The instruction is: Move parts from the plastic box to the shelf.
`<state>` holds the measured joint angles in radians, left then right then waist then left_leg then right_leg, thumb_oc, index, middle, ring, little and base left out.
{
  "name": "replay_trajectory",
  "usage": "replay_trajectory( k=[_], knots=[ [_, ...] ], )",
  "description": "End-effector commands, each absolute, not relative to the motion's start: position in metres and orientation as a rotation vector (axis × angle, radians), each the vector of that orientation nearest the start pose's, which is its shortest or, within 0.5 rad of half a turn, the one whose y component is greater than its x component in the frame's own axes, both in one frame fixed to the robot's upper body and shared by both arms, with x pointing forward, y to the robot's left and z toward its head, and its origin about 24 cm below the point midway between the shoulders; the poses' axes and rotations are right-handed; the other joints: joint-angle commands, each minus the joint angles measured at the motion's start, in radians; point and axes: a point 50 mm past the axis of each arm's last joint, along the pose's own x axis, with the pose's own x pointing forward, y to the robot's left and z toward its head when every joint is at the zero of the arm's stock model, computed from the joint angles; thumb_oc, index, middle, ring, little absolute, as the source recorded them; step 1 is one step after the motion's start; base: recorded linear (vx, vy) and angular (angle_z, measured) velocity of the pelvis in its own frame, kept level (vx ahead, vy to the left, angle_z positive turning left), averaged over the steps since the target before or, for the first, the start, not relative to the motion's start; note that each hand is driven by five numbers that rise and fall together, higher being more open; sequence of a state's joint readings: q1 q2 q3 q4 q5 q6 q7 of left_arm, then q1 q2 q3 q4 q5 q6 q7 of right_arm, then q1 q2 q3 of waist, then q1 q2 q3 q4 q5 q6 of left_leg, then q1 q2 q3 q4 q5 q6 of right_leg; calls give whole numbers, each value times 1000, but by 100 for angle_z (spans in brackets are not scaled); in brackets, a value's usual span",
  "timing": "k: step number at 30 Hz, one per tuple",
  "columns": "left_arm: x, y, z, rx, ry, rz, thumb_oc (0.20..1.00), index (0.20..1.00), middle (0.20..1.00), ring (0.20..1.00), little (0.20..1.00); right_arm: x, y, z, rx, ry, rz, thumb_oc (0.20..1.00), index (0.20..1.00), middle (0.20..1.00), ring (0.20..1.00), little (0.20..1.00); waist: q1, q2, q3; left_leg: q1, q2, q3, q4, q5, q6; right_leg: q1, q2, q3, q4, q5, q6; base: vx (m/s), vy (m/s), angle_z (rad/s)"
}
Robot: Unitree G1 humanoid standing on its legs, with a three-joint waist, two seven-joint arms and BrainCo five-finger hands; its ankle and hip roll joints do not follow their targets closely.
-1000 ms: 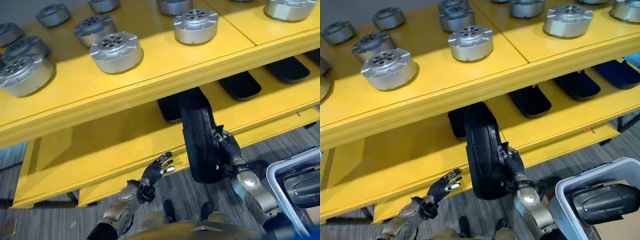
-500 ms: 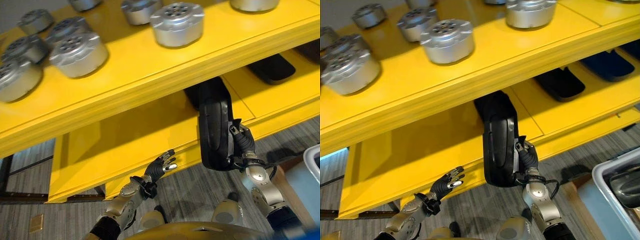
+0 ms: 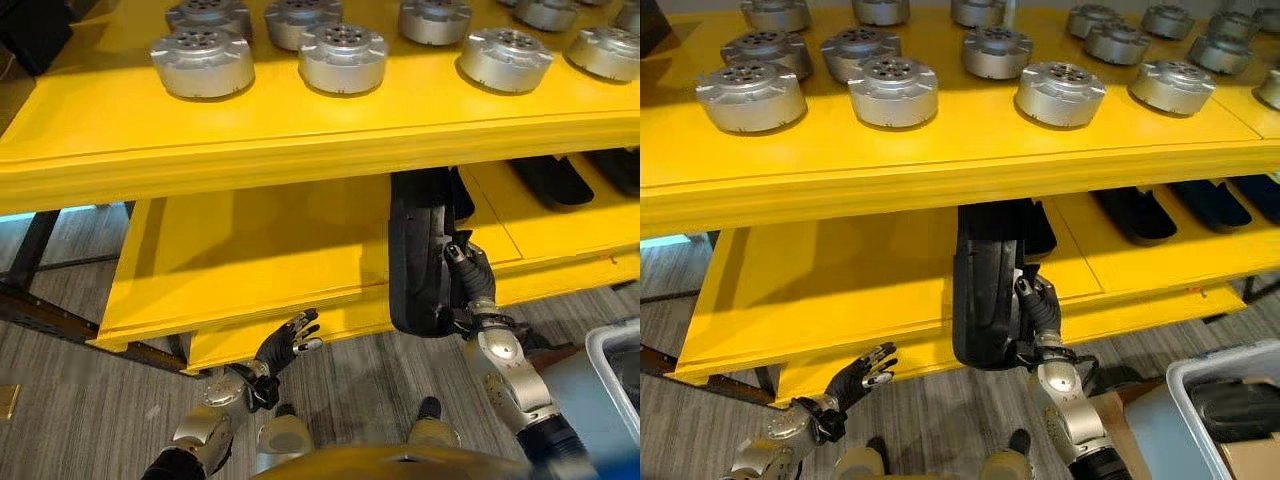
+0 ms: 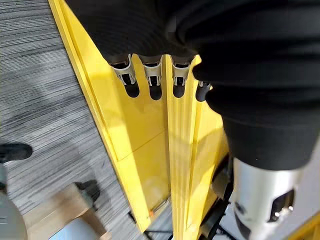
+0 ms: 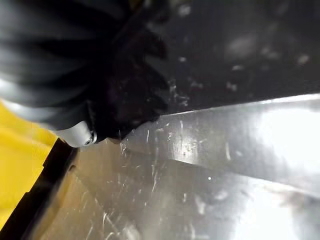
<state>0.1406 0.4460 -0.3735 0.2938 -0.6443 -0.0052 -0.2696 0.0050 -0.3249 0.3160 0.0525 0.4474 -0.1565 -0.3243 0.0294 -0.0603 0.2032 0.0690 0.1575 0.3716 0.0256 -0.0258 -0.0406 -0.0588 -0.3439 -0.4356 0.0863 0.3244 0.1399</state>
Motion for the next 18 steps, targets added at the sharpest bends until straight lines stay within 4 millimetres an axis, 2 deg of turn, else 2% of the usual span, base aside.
replay_trajectory(
  k=[1, 3, 5, 6, 11, 16, 18],
  knots=[
    [206, 160, -30, -267, 396, -412, 1000, 1000, 1000, 1000, 1000, 260, -154, 70, 32, -124, 99, 200, 200, 200, 200, 200, -9, 63, 10, 82, -49, 4, -102, 30, 35, 73, 143, 80, 63, -306, 10, 73, -44, -34],
    [207, 160, -30, -278, 406, -393, 1000, 1000, 1000, 1000, 1000, 261, -153, 65, 24, -101, 109, 200, 200, 200, 200, 200, -6, 60, 2, 74, -49, -11, -103, 36, 31, 109, 172, 103, 20, -333, -8, 65, -128, 37],
    [206, 157, -33, -300, 422, -412, 1000, 1000, 1000, 1000, 1000, 260, -150, 62, 0, -86, 134, 200, 200, 200, 200, 200, -6, 53, -10, 69, -49, -21, -105, 41, 23, 138, 187, 116, -23, -334, -14, 116, -205, 47],
    [200, 147, -37, -316, 460, -477, 1000, 1000, 1000, 1000, 1000, 259, -148, 58, -32, -50, 192, 200, 200, 200, 200, 200, -9, 48, -28, 72, -46, -28, -108, 45, 12, 164, 200, 132, -66, -328, -19, 140, -250, 31],
    [199, 144, -34, -352, 466, -493, 1000, 1000, 1000, 1000, 1000, 257, -137, 62, -177, -95, 321, 200, 200, 200, 200, 200, -6, 51, -38, 83, -40, -22, -100, 42, -1, 188, 201, 116, -81, -330, -22, 53, -169, 1],
    [198, 146, -36, -375, 489, -490, 1000, 1000, 1000, 1000, 1000, 258, -128, 62, -198, -91, 364, 200, 200, 200, 200, 200, 2, 61, -25, 75, -27, -24, -62, 35, -9, 190, 205, 99, -52, -357, -35, 5, -174, -1],
    [199, 148, -37, -362, 492, -480, 1000, 1000, 1000, 1000, 1000, 258, -125, 61, -206, -84, 381, 200, 200, 200, 200, 200, 3, 63, -18, 64, -21, -5, -12, 18, -10, 189, 199, 82, -42, -361, -43, -22, -172, 1]
  ],
)
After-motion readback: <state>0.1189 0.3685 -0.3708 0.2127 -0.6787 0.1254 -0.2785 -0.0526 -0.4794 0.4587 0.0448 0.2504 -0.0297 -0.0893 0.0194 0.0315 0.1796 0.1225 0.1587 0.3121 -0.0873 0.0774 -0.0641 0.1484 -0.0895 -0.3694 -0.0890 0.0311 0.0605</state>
